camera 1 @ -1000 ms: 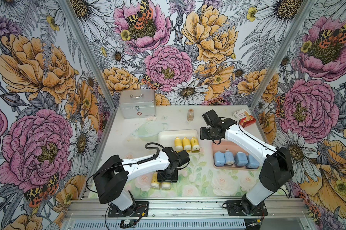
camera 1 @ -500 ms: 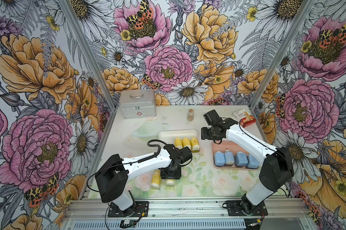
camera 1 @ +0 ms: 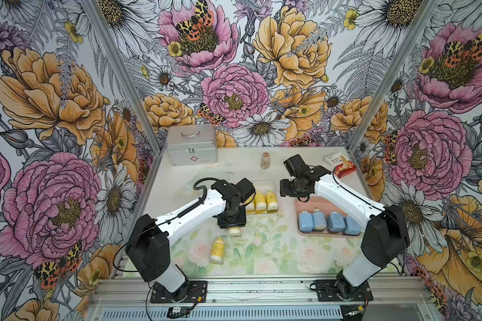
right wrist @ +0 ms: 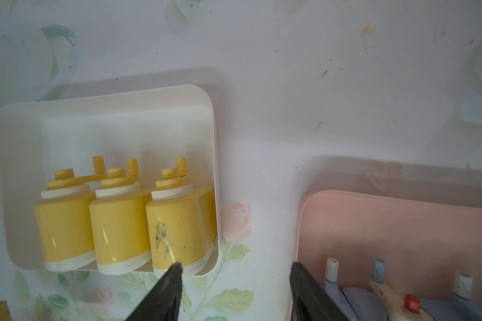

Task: Place the pencil sharpeners by color into the storage box
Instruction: Pick up the pencil sharpener from the center of the board.

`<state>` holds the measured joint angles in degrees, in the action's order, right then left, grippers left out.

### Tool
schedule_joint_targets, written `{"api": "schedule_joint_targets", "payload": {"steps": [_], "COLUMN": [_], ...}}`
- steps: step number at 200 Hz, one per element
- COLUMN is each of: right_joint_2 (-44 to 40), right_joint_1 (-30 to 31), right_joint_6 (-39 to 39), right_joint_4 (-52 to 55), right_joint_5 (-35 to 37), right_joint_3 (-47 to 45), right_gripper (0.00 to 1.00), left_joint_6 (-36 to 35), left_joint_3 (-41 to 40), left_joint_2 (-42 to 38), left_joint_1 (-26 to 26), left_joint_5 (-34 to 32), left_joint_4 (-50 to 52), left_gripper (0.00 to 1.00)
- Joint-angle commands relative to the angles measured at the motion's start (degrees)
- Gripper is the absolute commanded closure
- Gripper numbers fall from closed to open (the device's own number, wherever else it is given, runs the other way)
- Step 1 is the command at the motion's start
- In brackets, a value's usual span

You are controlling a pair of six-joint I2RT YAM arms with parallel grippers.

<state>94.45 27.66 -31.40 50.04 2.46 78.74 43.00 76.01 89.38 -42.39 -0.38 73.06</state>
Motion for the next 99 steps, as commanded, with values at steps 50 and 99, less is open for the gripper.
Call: {"api": "schedule_joint_targets", "payload": {"steps": [50, 99], "right_joint_2": [-4.07, -5.84], "right_joint_1": [-0.19, -0.23], "right_joint_6": [0.29, 0.28], "right_joint_4": [-1.17, -1.17], "right_joint_5": [-1.31, -1.34], "right_joint_3": [-1.91, -3.33], "right_gripper": [0.36, 0.36], "left_joint_6": [-13.46, -16.45], "left_joint_3": [15.12, 25.20], "left_joint_2": [5.11, 14.35], "left_joint_1": [13.37, 14.27], "left_joint_5": [0.41, 1.98], "left_joint_4": [1.74, 2.87], "left_gripper": [0.53, 0.54]}}
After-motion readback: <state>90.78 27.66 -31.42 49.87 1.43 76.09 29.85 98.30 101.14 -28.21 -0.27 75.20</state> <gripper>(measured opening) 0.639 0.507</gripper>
